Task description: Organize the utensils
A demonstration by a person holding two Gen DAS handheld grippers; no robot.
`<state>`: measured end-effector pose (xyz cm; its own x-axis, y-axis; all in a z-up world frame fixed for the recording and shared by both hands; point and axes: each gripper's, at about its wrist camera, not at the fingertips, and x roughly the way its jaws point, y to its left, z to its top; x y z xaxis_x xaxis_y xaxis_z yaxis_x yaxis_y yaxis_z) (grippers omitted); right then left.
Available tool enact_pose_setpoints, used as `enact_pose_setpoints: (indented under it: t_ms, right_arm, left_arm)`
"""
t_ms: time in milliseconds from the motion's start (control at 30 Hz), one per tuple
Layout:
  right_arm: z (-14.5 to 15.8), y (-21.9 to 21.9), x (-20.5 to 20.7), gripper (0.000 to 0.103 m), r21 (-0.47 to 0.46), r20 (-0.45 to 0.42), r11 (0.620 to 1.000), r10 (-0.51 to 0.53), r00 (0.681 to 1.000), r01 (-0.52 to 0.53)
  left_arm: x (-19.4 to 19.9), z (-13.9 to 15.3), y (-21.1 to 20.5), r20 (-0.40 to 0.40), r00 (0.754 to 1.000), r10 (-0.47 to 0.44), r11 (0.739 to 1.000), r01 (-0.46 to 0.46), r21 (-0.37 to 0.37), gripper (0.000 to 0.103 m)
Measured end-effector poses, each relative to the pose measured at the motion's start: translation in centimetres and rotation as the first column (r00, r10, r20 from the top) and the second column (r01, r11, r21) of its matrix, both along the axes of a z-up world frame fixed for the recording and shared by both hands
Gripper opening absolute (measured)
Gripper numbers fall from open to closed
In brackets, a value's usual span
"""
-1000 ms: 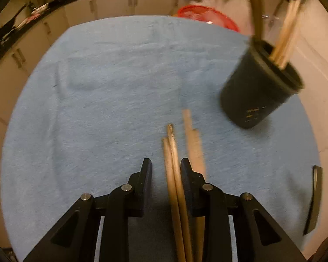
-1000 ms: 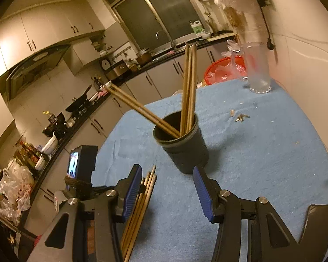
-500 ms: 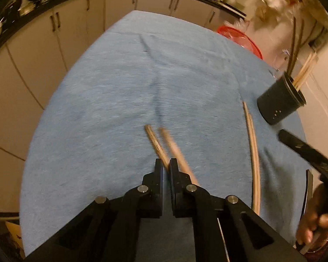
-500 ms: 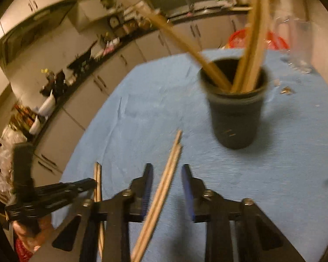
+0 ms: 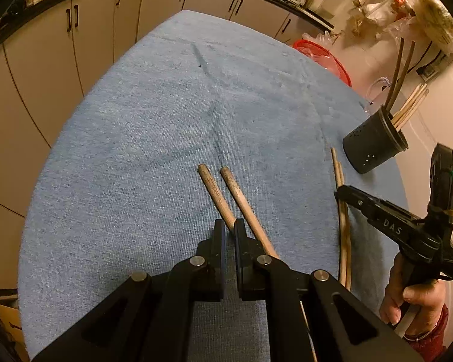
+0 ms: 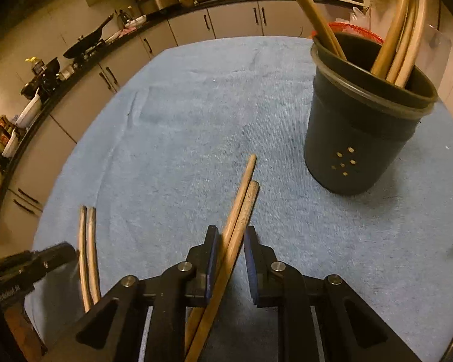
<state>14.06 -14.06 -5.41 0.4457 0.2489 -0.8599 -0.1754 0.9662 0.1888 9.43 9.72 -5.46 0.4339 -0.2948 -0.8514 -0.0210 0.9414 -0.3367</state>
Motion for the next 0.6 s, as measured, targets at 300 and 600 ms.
enact_pose_setpoints:
  t_ms: [300, 600]
  right_arm:
    - [0.5, -1.7, 0.2, 0.019, 0.049, 0.01, 0.998, -0.048, 0.999, 0.048]
    - [0.3, -0.2, 2.2, 0.019, -0.087, 0.009, 0.995, -0.054, 0.998, 0.055]
  left_arm:
    - [0.0, 0.3, 0.2, -0.012, 1.0, 0.012, 1.0, -0.012, -0.013, 0.006]
    - [1.7, -0.1, -1.6, -0.049, 0.998, 0.027, 0.995, -0.022, 0.094, 0.011]
